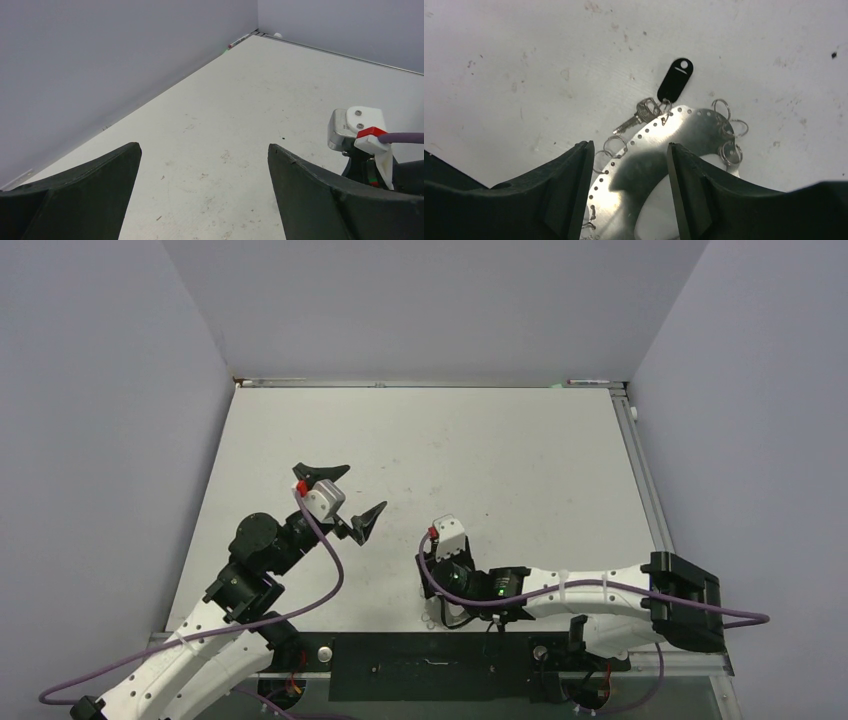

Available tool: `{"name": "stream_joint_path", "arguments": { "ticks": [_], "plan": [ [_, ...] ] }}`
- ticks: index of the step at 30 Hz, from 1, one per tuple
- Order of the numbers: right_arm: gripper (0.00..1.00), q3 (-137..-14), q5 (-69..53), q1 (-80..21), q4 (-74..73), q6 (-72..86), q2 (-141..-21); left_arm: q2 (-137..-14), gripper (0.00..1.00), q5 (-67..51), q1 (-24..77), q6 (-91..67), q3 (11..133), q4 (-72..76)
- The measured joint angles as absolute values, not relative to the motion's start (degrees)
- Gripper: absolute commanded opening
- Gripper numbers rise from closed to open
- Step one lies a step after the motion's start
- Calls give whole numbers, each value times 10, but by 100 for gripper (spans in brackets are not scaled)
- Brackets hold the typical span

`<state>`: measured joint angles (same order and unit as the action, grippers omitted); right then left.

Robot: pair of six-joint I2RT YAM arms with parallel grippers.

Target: Put the keys on the keyring

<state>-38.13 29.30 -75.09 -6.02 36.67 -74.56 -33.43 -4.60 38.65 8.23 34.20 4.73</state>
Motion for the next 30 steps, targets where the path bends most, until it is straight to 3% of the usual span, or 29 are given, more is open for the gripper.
{"name": "stream_joint_path", "arguments": {
  "ticks": [7, 14, 30],
  "plan": [
    [57, -369, 308, -755, -135, 507, -775, -341, 96, -45, 387, 82, 344, 47],
    [58, -352, 292, -724, -116, 532, -837, -344, 96, -45, 387, 82, 344, 47],
    [58, -368, 218, -618, 35, 372, -890, -347, 96, -36, 387, 82, 344, 47]
  ]
}}
